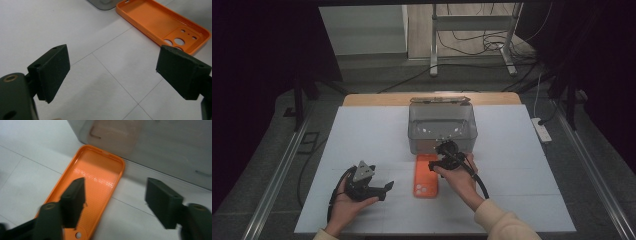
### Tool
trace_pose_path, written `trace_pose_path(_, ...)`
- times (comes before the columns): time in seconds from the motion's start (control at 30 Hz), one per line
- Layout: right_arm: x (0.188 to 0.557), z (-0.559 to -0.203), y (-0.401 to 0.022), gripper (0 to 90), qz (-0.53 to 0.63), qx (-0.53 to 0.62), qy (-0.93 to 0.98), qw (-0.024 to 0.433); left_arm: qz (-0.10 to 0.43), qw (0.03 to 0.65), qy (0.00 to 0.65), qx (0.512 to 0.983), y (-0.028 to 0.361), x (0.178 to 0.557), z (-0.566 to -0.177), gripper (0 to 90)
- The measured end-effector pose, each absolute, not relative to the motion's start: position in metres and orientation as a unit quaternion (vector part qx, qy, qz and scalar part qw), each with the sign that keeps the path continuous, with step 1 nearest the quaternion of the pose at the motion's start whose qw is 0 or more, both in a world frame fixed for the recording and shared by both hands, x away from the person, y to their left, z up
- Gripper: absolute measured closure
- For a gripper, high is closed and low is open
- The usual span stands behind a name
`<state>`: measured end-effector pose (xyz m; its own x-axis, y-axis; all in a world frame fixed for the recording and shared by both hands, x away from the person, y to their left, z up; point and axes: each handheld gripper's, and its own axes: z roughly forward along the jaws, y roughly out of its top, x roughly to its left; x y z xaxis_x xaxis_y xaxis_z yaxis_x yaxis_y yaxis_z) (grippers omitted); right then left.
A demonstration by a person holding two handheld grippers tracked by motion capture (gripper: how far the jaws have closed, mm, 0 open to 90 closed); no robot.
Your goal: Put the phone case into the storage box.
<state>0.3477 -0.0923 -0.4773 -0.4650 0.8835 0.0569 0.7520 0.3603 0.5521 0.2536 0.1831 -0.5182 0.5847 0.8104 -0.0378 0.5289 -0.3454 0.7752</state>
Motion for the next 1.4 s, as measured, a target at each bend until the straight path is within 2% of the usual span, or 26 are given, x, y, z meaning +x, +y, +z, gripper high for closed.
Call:
trace_pose_path(0.2,0.35,-0.484,-0.089,35.2,0.249,0.509,0.816,0.114,0.18,0.392,0.422,0.798,0.184,0.254,-0.518,11.4)
trace_pose_path(0.57,0.354,-0.492,-0.083,53.2,0.223,0.512,0.822,0.116,0.182,0.389,0.424,0.797,0.184,0.254,-0.519,11.2)
trace_pose_path(0.83,0.353,-0.496,-0.079,59.6,0.213,0.524,0.817,0.108,0.182,0.389,0.422,0.798,0.183,0.254,-0.518,11.2)
trace_pose_path(1.23,0.35,-0.497,-0.077,63.7,0.196,0.573,0.791,0.089,0.18,0.399,0.421,0.795,0.182,0.257,-0.516,11.2)
trace_pose_path(1.4,0.351,-0.496,-0.074,70.4,0.191,0.584,0.784,0.085,0.179,0.397,0.421,0.795,0.183,0.261,-0.516,11.2)
